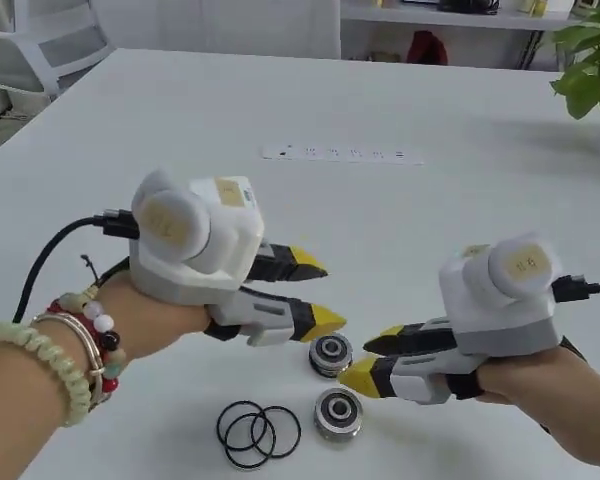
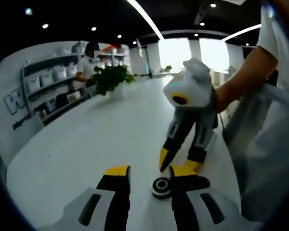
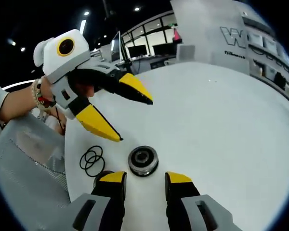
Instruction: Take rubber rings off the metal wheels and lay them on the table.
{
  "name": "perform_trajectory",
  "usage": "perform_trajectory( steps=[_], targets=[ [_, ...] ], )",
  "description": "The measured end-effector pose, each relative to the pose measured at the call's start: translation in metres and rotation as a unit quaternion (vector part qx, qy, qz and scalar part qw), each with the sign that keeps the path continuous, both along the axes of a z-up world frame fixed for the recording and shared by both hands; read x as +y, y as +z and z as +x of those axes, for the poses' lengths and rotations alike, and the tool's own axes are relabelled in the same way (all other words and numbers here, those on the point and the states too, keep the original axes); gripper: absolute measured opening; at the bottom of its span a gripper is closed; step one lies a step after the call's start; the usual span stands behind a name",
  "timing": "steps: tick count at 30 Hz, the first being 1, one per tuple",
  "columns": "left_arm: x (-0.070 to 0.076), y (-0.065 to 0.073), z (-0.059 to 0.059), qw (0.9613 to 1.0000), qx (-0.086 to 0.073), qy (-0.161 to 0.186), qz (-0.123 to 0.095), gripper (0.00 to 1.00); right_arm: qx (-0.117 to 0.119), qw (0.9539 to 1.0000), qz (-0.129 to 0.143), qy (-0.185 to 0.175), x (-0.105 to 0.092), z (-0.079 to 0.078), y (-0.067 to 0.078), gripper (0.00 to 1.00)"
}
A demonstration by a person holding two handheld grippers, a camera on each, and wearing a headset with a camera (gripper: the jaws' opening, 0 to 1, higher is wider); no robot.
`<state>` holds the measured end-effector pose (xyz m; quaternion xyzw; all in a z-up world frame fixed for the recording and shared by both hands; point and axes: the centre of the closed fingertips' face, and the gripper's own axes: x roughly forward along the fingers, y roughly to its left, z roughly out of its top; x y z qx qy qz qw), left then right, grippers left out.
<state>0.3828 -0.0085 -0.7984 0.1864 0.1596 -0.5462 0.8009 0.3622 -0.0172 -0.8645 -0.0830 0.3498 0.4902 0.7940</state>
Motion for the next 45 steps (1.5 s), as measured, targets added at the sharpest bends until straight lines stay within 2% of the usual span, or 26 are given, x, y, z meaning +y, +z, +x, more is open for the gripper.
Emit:
perform_trajectory(
  steps=[5, 10, 14, 17, 21, 27, 29, 39, 42, 44, 45],
  targets=[
    [0.004, -0.021, 0.000, 0.9996, 0.021, 0.002, 0.016, 0.30, -0.002, 1.0000, -0.004, -0.002, 0.001, 0.001, -0.002, 0.28],
    [0.002, -0.026, -0.001, 0.9995, 0.029, 0.004, 0.013, 0.29, -0.009, 0.9999, -0.006, -0.002, 0.002, 0.002, -0.001, 0.25],
    [-0.001, -0.032, -0.004, 0.9992, 0.033, -0.001, 0.020, 0.26, -0.012, 0.9999, -0.005, -0.006, 0.003, 0.004, -0.002, 0.24],
    [-0.003, -0.037, -0.006, 0.9987, 0.048, -0.002, 0.014, 0.26, -0.013, 0.9999, -0.008, -0.002, 0.003, 0.003, -0.003, 0.23],
    [0.000, -0.047, -0.006, 0.9982, 0.053, 0.003, 0.028, 0.23, -0.016, 0.9999, -0.007, 0.002, 0.006, 0.001, -0.003, 0.22],
    [0.000, -0.048, -0.006, 0.9981, 0.054, 0.007, 0.030, 0.18, -0.022, 0.9997, -0.010, 0.007, 0.008, 0.001, -0.004, 0.20],
    [-0.001, -0.050, -0.007, 0.9976, 0.062, 0.011, 0.029, 0.15, -0.024, 0.9996, -0.012, 0.008, 0.008, 0.001, -0.004, 0.19],
    [0.000, -0.051, -0.008, 0.9967, 0.077, 0.022, 0.015, 0.14, -0.031, 0.9992, -0.022, 0.015, 0.005, 0.001, -0.006, 0.13],
    [0.000, -0.050, -0.007, 0.9966, 0.078, 0.024, 0.012, 0.14, -0.042, 0.9982, -0.034, 0.025, 0.003, 0.001, -0.006, 0.07],
    [0.000, -0.050, -0.007, 0.9965, 0.079, 0.025, 0.011, 0.14, -0.058, 0.9972, -0.040, 0.023, 0.001, 0.005, -0.005, 0.01],
    [0.000, -0.050, -0.008, 0.9965, 0.079, 0.026, 0.011, 0.14, -0.049, 0.9978, -0.038, 0.024, 0.002, 0.003, -0.006, 0.01]
  ],
)
